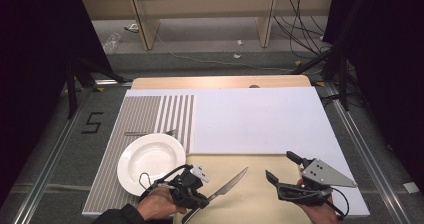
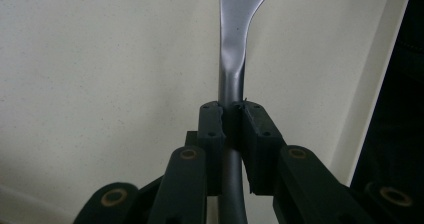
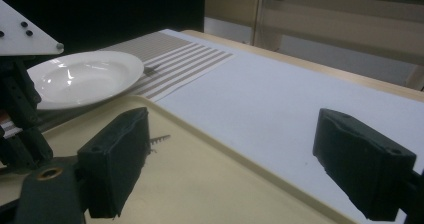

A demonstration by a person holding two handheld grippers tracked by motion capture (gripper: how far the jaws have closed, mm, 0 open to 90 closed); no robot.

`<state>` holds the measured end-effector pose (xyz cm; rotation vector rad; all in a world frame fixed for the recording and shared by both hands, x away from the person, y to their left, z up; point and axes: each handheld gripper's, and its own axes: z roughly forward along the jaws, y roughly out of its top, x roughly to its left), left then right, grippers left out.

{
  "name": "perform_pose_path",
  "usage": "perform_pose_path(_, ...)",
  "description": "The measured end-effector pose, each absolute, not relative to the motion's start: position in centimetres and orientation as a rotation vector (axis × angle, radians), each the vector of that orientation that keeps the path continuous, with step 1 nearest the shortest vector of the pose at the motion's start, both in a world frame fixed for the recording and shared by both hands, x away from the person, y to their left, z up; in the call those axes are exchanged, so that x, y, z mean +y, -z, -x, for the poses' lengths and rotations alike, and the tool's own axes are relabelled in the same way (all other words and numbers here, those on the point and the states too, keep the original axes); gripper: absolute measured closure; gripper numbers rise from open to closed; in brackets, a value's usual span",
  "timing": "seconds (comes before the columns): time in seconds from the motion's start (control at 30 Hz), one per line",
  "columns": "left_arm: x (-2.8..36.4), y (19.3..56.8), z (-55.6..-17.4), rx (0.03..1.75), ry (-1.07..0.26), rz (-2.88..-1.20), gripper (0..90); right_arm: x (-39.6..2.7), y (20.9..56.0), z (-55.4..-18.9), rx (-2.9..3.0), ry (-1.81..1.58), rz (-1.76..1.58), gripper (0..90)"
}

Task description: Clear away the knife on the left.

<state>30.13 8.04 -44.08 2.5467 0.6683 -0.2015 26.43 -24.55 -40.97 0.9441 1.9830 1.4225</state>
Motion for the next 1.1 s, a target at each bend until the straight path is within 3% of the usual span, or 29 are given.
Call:
perform_pose_path(0.4,6.6,45.0,-30.5,0.675,0.258,-2.593,79.3,-24.6,40.9,-26.4,1.986,-1.42,-0.945,16.1)
perform_pose_path(1.1,6.5,46.1,-30.2,0.707,0.237,-2.667,78.8,-24.6,40.9,-26.3,1.992,-1.417,-0.942,16.1)
